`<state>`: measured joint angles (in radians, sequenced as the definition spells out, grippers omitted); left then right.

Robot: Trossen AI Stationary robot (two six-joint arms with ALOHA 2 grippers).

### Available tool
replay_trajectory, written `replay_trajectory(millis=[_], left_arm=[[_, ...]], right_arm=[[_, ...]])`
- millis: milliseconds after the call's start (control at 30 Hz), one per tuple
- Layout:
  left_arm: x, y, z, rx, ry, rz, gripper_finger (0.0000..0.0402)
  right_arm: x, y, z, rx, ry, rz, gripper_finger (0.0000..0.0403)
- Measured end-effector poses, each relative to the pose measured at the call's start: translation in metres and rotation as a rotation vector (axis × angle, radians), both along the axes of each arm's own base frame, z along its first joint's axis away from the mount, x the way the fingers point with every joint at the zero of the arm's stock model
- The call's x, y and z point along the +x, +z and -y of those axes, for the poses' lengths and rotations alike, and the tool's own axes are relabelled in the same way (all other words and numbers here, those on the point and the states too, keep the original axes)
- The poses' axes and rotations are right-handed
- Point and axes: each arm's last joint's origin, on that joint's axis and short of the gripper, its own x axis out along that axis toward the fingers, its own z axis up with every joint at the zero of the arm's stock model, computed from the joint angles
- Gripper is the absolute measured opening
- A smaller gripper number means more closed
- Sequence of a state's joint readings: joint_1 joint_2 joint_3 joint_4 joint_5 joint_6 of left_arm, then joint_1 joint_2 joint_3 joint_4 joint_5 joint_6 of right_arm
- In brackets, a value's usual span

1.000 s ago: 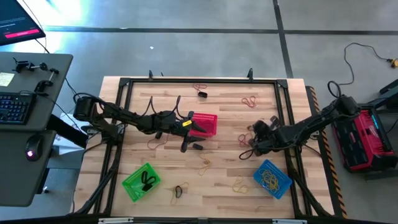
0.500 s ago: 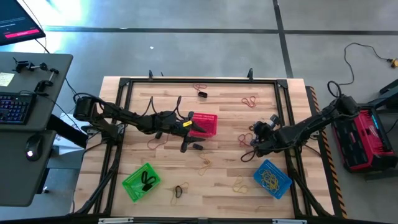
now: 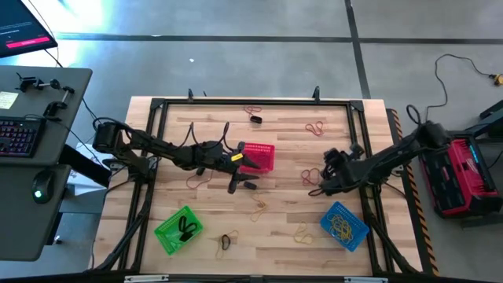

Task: Sort rubber bands into baskets
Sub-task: Put the black rubber band into the green bin

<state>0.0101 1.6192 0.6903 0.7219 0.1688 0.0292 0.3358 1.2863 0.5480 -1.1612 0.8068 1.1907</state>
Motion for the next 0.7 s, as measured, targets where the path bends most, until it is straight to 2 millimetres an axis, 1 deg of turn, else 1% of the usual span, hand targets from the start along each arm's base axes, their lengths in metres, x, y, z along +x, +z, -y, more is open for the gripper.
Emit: replay_trajectory(millis=[167,300,433,567,700], left_arm=[[0.0,0.0,0.0,0.003,-0.001,0.001,0.0156],[0.0,0.0,0.0,0.007,-0.001,0.002,0.0156],[0.0,0.0,0.0,0.007,-0.001,0.002,0.0156],[0.0,0.0,0.0,0.007,-0.002,0.002,0.0156],[0.0,0.0,0.0,0.008,-0.002,0.002,0.0156]], right_arm=[[-0.001,-0.01,0.004,0.134,-0.154,-0.116,0.0],[0.001,-0.017,0.006,0.153,-0.201,-0.177,0.0],[0.002,-0.022,0.008,0.102,-0.237,-0.191,0.0],[0.003,-0.025,0.009,0.01,-0.256,-0.177,0.0],[0.004,-0.028,0.01,-0.07,-0.243,-0.177,0.0]])
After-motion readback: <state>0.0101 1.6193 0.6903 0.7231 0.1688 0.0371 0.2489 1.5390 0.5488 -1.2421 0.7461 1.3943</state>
